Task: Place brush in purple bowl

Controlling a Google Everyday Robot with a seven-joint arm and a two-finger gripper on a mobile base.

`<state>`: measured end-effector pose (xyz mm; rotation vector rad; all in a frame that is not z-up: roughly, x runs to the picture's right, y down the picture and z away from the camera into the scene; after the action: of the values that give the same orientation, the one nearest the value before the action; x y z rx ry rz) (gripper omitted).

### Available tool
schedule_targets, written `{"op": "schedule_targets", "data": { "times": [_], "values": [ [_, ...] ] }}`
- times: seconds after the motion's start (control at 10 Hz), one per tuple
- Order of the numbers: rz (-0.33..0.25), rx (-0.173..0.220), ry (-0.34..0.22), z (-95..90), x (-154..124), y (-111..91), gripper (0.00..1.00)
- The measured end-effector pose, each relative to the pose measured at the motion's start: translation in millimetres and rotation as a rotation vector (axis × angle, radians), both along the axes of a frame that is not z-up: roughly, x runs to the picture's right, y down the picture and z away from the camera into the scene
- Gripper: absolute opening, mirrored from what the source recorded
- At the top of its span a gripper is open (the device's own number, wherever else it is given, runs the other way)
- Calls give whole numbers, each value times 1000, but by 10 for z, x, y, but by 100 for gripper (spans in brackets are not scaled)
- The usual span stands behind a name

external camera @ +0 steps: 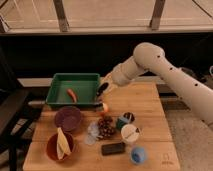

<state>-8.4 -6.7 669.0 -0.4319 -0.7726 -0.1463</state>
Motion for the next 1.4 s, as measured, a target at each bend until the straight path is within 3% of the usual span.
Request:
{"op": "schedule_targets", "data": {
  "times": [0.4, 0.8, 1.1, 1.4],
  "values": [
    [-69, 7, -140, -255, -721, 15, 0],
    [-121, -40, -261, -362, -1315, 251, 0],
    [-112, -86, -300, -126, -1388, 470, 0],
    [-77, -115, -311, 149, -1340, 554, 0]
  ]
}}
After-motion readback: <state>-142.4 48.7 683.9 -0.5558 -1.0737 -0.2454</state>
